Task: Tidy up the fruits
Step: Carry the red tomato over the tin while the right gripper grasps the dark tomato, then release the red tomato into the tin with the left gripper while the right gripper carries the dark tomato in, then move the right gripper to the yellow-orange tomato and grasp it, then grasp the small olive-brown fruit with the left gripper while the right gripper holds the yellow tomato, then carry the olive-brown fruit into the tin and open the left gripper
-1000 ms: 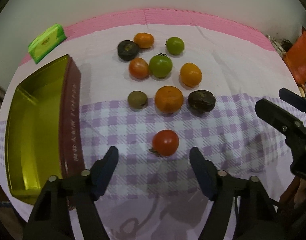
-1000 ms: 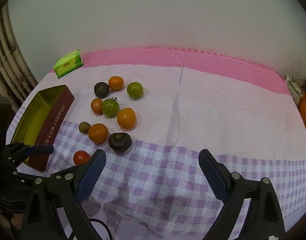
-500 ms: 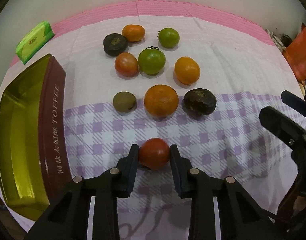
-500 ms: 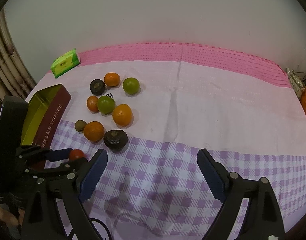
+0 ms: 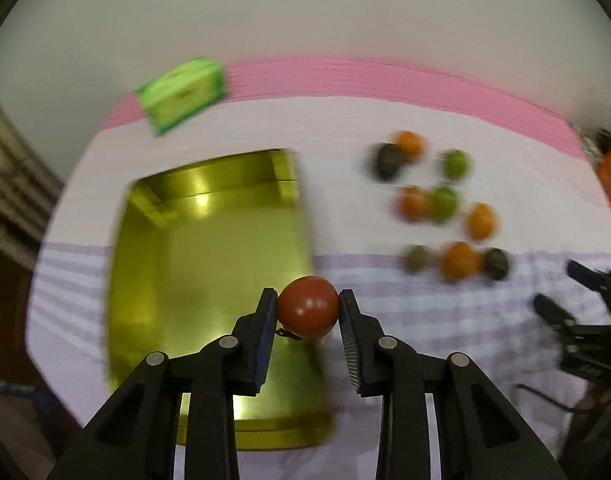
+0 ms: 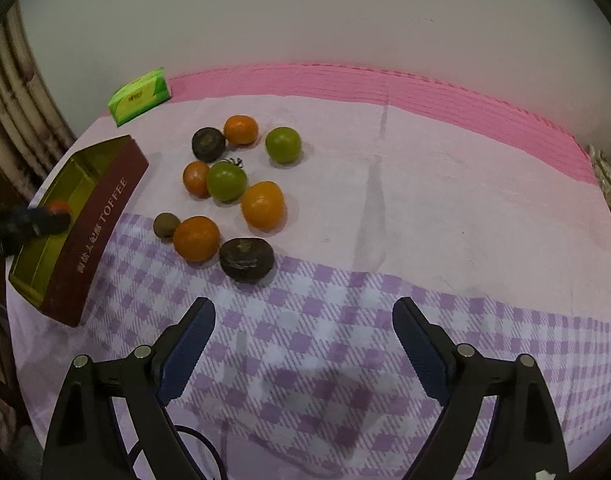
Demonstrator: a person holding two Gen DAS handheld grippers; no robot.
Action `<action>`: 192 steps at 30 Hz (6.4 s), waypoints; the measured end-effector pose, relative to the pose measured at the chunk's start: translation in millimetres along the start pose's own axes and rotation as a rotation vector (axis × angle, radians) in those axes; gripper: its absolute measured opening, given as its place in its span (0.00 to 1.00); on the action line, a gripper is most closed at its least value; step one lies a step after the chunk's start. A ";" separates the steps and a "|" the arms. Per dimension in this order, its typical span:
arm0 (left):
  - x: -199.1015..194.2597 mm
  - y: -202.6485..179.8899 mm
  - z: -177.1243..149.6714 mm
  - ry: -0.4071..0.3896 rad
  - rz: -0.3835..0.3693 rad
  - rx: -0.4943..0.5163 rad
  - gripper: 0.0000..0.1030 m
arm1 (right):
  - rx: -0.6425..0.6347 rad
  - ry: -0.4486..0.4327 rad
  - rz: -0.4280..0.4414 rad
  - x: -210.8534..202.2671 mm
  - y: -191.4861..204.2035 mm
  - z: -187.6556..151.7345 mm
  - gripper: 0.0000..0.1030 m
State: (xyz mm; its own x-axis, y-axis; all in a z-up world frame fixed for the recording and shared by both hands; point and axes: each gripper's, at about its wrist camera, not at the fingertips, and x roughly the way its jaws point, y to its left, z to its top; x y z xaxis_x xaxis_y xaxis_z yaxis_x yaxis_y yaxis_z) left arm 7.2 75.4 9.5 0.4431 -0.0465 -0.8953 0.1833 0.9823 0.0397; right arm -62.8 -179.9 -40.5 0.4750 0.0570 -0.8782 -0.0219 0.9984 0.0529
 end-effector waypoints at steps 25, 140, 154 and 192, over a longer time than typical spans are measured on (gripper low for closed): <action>63.5 84.0 -31.8 0.182 0.120 -0.080 0.32 | 0.025 0.076 0.090 53.3 29.2 28.8 0.36; 58.8 -86.9 19.3 0.050 -0.159 0.138 0.46 | 0.040 -0.174 -0.092 55.8 -46.1 28.6 0.30; 86.4 -99.2 31.4 0.092 -0.202 0.113 0.30 | 0.049 -0.174 -0.074 54.6 -48.5 29.2 0.32; 92.5 88.3 17.8 0.122 0.055 -0.164 0.28 | 0.041 -0.169 -0.086 55.9 -47.1 29.6 0.31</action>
State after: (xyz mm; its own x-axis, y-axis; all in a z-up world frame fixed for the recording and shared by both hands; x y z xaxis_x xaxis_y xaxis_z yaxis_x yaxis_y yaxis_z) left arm 80.0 154.6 -62.0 0.3372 0.0207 -0.9412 0.0119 0.9996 0.0263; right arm -9.2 -223.9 -77.9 0.6143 -0.0340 -0.7883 0.0598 0.9982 0.0036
